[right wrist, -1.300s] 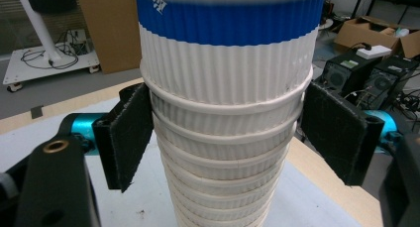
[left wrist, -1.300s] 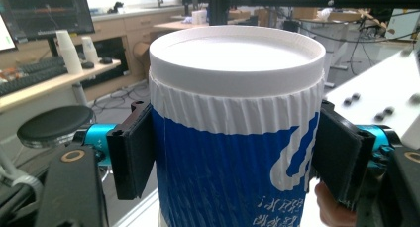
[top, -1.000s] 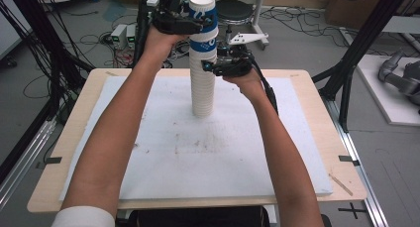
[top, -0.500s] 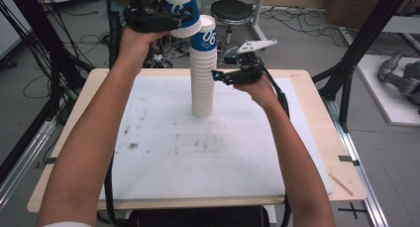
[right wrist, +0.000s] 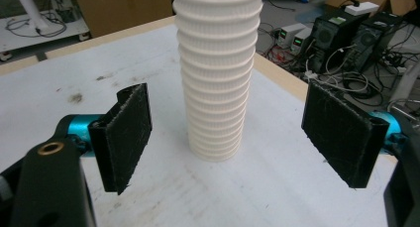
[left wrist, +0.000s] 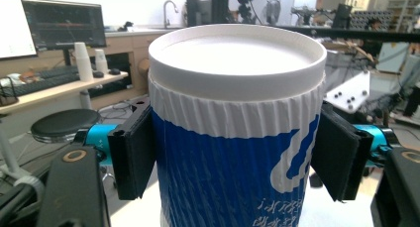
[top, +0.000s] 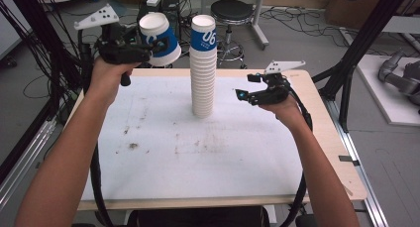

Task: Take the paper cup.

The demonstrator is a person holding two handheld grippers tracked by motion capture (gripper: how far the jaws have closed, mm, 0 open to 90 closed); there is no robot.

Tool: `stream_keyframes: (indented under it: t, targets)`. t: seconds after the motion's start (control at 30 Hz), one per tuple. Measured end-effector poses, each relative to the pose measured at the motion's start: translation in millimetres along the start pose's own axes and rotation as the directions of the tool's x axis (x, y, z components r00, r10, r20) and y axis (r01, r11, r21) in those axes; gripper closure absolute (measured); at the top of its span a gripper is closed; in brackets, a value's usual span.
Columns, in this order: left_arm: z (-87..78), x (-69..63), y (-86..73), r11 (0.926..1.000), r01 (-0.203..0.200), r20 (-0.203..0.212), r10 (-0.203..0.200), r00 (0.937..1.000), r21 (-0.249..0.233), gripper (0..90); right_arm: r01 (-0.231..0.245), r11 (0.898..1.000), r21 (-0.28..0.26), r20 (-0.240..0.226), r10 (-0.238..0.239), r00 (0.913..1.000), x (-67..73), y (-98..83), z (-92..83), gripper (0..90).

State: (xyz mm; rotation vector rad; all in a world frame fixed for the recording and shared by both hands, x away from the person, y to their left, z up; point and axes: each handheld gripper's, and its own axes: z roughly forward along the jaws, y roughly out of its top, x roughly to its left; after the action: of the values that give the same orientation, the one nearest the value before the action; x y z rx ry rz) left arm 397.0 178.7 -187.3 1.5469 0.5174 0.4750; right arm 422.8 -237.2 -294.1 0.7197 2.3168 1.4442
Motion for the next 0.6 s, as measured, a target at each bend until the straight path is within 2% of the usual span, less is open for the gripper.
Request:
stream_keyframes:
  t: [0.03,0.07,0.1,0.13,0.17,0.2,0.23,0.3,0.37,0.43,0.47,0.6]
  targets:
    - [0.0,0.0,0.0,1.0,0.0,0.0,0.0,1.0,0.0,27.5,0.0,1.0,0.0,0.0,0.0,1.0,0.0,0.0,0.0,19.8]
    - [-1.0,-2.0,-4.9,1.0,0.0,0.005,0.0,1.0,0.008,27.5,-0.013,0.999,0.037,0.025,0.012,0.9996,3.0,-8.0,-2.5,19.9]
    - [-1.8,-3.8,-10.2,0.9998,-0.006,0.011,0.005,0.9999,0.019,27.5,-0.013,0.999,0.037,0.025,0.012,0.9996,3.0,-8.0,-2.5,19.9]
    - [-3.5,-8.1,-21.8,0.9994,-0.009,0.019,0.009,0.9998,0.034,27.5,-0.007,1.0,0.023,0.011,0.006,0.9999,6.8,-18.7,-6.0,19.9]
    - [-3.5,-8.1,-21.8,0.9994,-0.009,0.019,0.009,0.9998,0.034,27.5,-0.007,1.0,0.023,0.011,0.006,0.9999,6.8,-18.7,-6.0,19.9]
    - [-4.1,-11.1,-29.9,0.9992,-0.007,0.026,0.006,0.9996,0.039,27.5,-0.01,1.0,0.029,0.021,0.01,0.9997,9.7,-23.5,-7.2,19.8]
    - [-4.2,-13.5,-36.5,0.999,-0.007,0.03,0.005,0.9995,0.043,27.5,-0.013,1.0,0.026,0.024,0.013,0.9996,15.1,-35.7,-10.8,19.9]
    - [-3.6,-17.9,-47.9,0.9984,-0.011,0.035,0.009,0.9993,0.055,27.5,-0.014,1.0,0.019,0.027,0.013,0.9996,16.6,-40.1,-11.7,19.8]
    - [-0.9,-22.9,-60.1,0.9971,-0.023,0.047,0.02,0.9987,0.072,27.5,-0.022,1.0,0.014,0.035,0.021,0.9992,21.2,-57.4,-13.2,19.8]
    - [2.1,-27.4,-71.1,0.9964,-0.028,0.059,0.024,0.998,0.08,27.5,-0.02,1.0,0.018,0.042,0.019,0.999,22.3,-61.4,-13.2,19.8]
    - [3.7,-29.5,-76.7,0.9965,-0.026,0.063,0.021,0.9978,0.08,27.4,-0.031,1.0,0.007,0.042,0.03,0.9986,25.3,-72.2,-13.4,19.8]
    - [11.6,-37.4,-97.9,0.9937,-0.029,0.096,0.019,0.9952,0.108,27.4,-0.042,0.999,-0.019,0.03,0.043,0.9986,30.2,-82.4,-13.4,19.8]
